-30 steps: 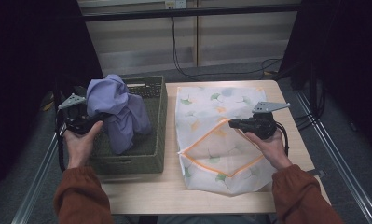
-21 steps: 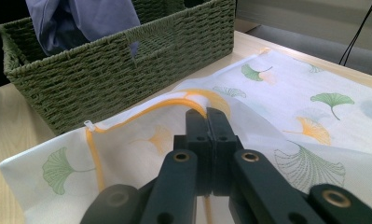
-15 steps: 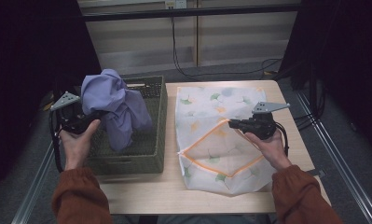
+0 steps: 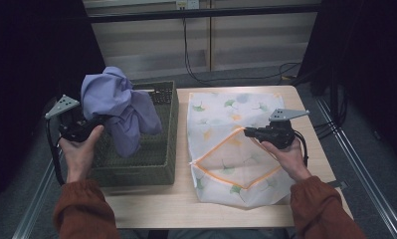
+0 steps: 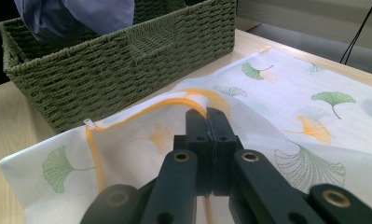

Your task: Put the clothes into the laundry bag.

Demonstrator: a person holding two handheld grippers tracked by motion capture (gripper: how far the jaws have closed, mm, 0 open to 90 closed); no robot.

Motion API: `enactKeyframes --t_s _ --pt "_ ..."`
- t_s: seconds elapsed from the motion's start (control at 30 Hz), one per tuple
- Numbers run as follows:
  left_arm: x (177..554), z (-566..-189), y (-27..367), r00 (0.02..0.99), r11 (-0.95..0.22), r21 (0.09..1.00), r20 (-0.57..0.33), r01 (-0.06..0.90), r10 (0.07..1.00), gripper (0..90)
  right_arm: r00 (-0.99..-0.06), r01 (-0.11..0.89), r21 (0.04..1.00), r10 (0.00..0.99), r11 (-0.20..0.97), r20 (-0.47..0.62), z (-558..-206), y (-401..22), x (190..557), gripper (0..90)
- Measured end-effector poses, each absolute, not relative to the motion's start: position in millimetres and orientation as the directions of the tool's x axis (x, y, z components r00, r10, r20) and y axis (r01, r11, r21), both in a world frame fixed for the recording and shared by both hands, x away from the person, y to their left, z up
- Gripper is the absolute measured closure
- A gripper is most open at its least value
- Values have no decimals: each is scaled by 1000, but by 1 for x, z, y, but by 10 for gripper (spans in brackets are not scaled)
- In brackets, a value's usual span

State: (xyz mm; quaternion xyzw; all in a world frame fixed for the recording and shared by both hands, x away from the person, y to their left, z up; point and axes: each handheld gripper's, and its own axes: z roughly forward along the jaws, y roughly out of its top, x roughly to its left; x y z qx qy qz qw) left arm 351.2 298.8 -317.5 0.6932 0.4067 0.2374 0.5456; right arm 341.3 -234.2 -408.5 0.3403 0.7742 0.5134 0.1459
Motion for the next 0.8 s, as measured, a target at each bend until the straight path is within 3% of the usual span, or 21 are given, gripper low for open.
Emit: enactKeyframes --t_s 0.8 --pt "330 -290 301 565 -52 976 -79 212 821 814 -729 381 892 672 245 126 -409 -233 341 900"
